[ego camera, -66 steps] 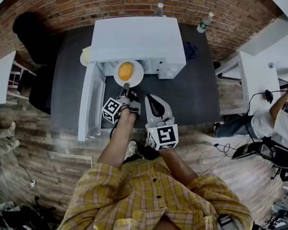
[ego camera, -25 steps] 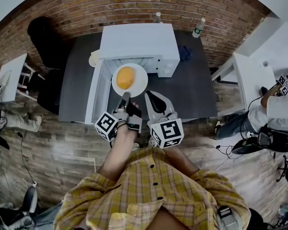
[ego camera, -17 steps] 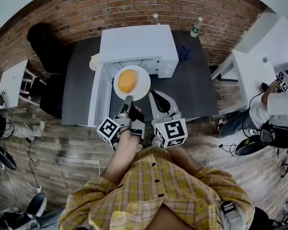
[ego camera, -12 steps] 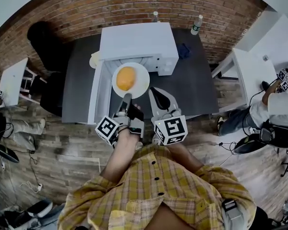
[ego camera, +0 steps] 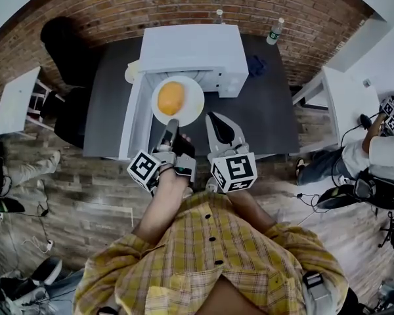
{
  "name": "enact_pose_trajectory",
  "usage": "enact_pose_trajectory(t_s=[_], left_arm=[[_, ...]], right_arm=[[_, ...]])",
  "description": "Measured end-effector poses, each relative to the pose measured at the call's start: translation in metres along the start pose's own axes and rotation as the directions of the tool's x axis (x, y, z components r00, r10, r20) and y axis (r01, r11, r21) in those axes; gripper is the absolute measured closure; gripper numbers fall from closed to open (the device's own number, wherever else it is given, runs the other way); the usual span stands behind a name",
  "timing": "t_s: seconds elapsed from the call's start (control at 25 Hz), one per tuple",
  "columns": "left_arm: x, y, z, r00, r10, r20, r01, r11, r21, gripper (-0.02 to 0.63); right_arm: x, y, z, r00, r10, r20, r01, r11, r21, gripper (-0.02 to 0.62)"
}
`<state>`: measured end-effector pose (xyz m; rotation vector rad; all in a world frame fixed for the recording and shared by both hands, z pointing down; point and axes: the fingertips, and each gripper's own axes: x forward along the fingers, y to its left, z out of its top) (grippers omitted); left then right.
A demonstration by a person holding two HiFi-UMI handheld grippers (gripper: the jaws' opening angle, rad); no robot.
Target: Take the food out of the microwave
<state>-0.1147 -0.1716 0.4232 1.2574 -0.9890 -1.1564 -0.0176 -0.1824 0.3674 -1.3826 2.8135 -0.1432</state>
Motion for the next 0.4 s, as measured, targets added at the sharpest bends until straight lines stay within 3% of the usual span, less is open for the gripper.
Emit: enact_pose_trajectory(t_s=[0.4], left_arm=[[0.0027,-0.001,-0.0099,0.999,-0.032,-0.024,0.031,0.999,-0.016,0.594]], right_arm=[[-0.0031,-0.0044,-0.0018,1.0,-0.002,0.006,0.002,1.0,0.003,0.592]])
